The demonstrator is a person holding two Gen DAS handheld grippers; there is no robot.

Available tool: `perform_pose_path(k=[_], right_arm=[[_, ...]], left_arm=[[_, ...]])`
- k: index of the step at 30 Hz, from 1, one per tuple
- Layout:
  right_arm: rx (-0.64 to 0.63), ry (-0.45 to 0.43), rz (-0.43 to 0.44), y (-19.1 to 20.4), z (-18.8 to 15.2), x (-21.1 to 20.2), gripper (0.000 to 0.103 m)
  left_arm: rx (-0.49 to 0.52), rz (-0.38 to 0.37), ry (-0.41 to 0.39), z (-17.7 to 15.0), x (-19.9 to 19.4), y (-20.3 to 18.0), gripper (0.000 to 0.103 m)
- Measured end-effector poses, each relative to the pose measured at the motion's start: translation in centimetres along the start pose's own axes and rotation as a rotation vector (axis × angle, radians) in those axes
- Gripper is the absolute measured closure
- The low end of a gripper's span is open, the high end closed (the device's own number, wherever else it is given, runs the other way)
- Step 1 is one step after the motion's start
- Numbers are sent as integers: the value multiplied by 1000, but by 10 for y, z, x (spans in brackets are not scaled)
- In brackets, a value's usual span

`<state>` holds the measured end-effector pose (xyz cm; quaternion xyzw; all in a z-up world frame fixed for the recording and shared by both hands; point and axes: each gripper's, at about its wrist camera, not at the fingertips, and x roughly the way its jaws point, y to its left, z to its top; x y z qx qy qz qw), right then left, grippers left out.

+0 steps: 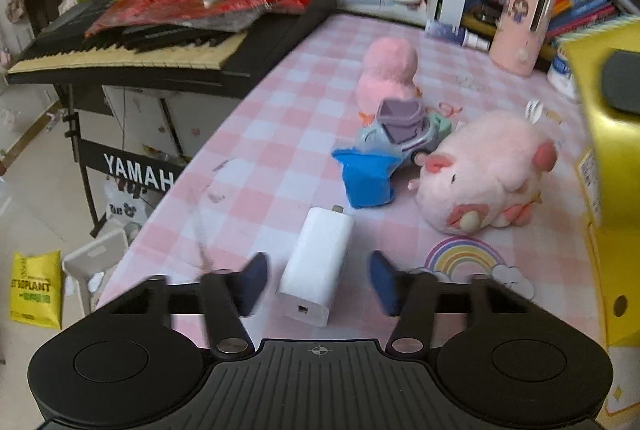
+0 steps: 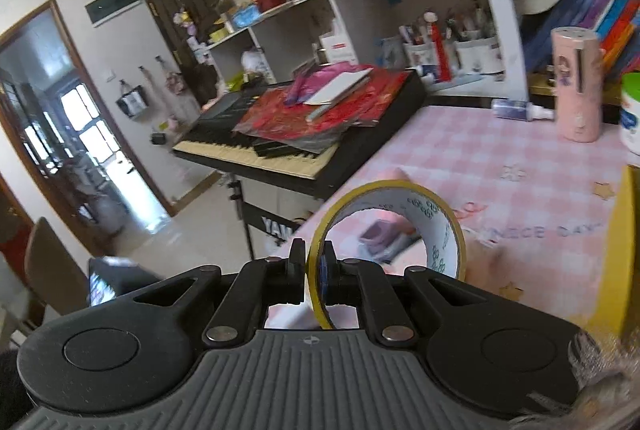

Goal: Organize objects
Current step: 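Grasp the gold tape roll with the right tool while the left tool grasps the white charger, then carry the tape roll and charger in both tools toward the yellow box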

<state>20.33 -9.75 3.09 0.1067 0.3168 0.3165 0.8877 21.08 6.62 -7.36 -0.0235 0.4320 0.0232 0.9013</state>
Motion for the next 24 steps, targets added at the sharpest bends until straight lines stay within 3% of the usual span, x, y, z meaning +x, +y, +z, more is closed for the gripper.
perform_pose_path(k=[1,3,8,16,24], right_arm=[[7,2,-9,-2,-2,-3,96],[12,11,-27,-6,-7,-5,96],[1,37,-68,-6,-17,-12,96],[-10,104,-115,6,-45,-21,96],[38,128,-182,25,-76,-41,96]], left_arm=[[10,8,10,0,3,-2,72],[12,1,17,-3,4,-2,79],[-33,-10,3,-7,-12,4,79],[-129,-159,-48,-20,-71,22,79],[-120,-236,-46,-52,-113,28,79]])
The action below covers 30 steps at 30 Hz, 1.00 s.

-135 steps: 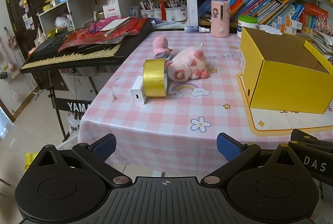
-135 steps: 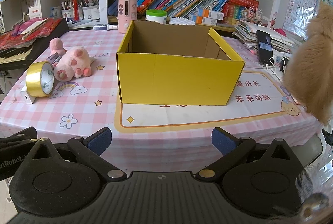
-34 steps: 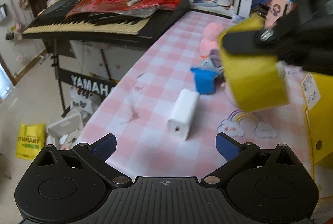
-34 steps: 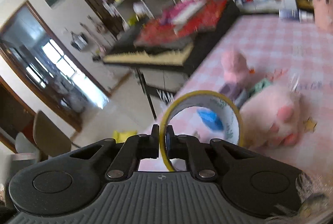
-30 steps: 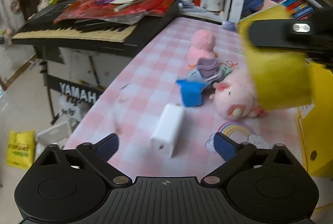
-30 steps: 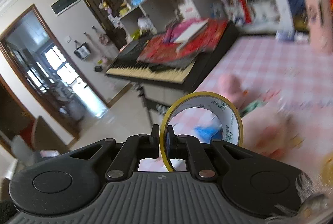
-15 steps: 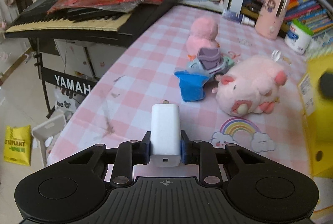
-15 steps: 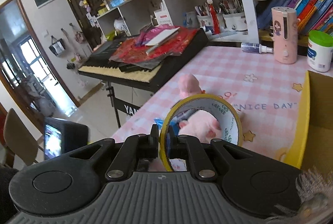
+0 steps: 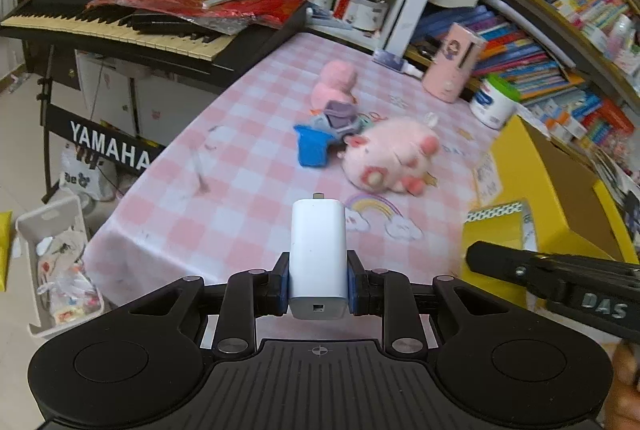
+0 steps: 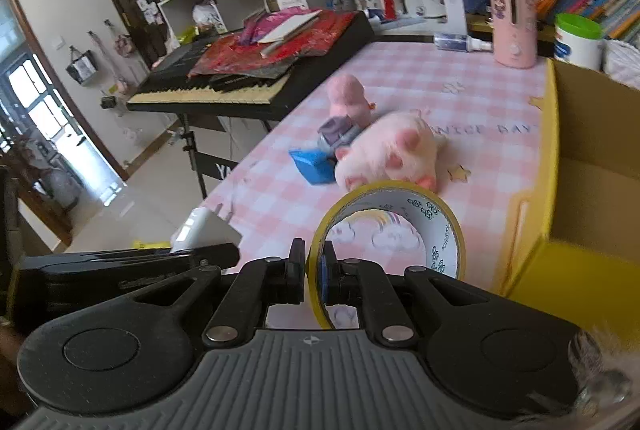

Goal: Organize objects
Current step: 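Carry the tape roll and charger in both tools toward the yellow box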

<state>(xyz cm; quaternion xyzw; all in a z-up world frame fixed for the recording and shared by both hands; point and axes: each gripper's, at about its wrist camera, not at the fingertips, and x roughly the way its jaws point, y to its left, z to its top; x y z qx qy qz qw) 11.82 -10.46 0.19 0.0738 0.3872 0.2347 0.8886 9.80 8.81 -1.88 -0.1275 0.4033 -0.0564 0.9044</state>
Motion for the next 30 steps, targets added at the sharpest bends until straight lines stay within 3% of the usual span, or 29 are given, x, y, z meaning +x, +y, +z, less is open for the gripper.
perform_pose_path(k=[8,30], right_arm=[[53,-11,-103,10,-40,-31,96],[262,-74,-397,8,-137,-122,96]], left_arm=[[88,-76,-17,-21,-38,-16,79],[365,-344,100,-81,-52,-83,79]])
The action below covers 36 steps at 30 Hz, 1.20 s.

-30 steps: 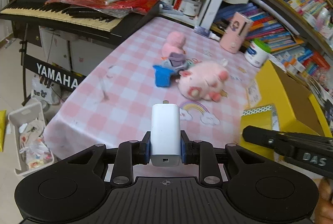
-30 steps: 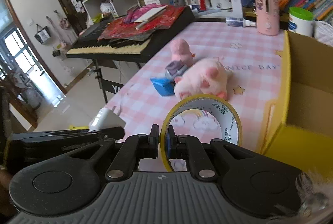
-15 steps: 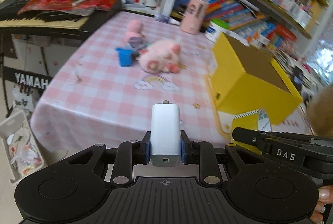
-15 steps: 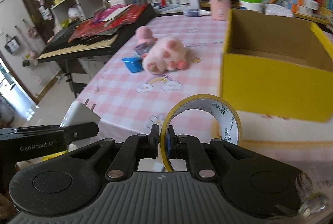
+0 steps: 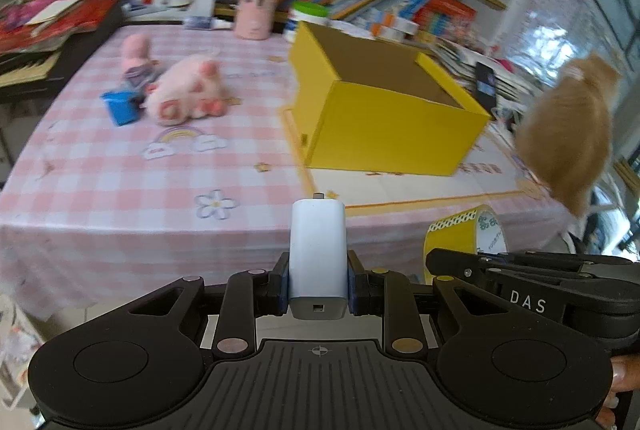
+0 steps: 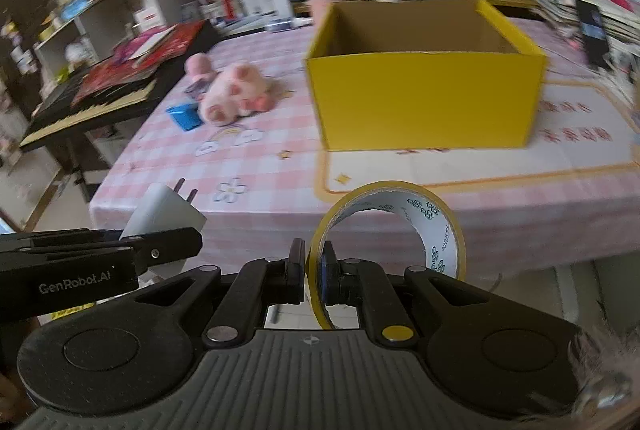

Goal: Organize objects
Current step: 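Carry the tape roll and charger in both tools toward the yellow box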

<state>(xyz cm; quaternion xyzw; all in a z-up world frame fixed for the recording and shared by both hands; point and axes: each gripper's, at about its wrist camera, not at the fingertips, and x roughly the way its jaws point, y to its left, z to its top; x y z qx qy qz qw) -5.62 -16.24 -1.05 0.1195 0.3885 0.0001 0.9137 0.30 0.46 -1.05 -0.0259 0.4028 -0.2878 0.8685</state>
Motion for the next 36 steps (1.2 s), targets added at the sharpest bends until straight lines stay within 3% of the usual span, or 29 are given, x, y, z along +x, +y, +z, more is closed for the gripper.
perform_pose_path(k=[16,36], right_arm=[[92,-17,-153,-31,-5,-20,96],[102,-19,-168,-63,20,-10,96]], left_arm=[[80,-111,63,11,32,-28,79],[105,-101,52,35,57,-51,79]])
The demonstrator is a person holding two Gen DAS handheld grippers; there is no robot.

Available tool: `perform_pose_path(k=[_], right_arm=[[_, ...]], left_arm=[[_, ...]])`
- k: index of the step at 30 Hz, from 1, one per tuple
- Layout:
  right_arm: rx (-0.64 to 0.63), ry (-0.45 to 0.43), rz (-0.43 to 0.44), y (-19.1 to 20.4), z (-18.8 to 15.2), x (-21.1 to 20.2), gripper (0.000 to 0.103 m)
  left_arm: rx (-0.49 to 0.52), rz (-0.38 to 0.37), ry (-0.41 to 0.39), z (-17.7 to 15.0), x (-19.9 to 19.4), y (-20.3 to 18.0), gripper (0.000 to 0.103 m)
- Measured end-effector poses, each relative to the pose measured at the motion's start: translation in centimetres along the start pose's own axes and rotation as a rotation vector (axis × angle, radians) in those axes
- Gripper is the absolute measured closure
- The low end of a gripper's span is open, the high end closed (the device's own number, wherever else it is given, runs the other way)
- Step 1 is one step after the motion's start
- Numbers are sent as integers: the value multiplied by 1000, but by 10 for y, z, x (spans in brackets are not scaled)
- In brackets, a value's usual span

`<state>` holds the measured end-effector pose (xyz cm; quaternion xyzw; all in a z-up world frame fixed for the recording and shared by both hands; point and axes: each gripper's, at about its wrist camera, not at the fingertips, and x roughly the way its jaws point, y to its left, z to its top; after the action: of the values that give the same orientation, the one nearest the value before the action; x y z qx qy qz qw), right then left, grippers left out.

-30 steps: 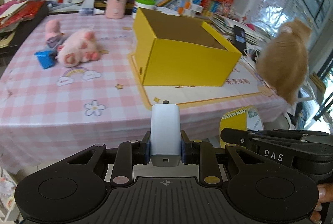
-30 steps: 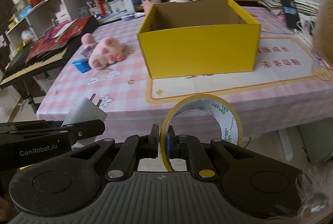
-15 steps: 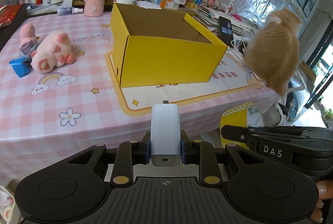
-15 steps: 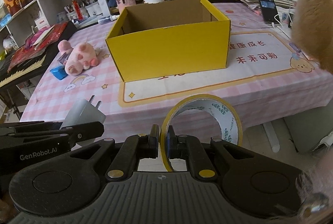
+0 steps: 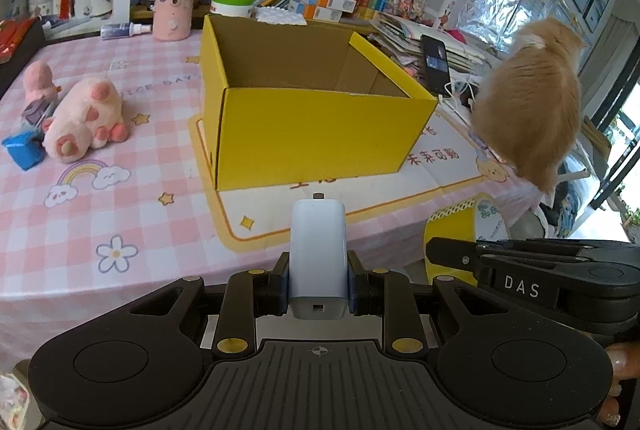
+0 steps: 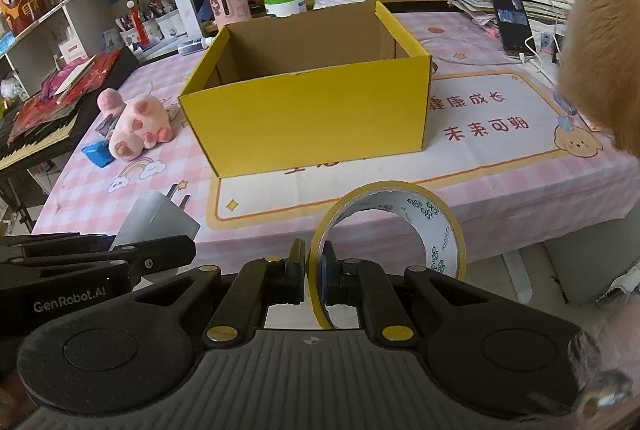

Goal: Organize objects
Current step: 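Carry the tape roll and charger in both tools toward the yellow box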

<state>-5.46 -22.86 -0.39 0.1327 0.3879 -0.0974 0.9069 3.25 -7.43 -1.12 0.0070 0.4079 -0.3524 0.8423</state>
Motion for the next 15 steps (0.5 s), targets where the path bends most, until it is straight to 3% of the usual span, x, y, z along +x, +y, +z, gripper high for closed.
perform_pose_path(k=[15], right_arm=[[-17,-12,37,-24,34,17,96]], left_arm=[[18,33,-46,31,18,-18,79]])
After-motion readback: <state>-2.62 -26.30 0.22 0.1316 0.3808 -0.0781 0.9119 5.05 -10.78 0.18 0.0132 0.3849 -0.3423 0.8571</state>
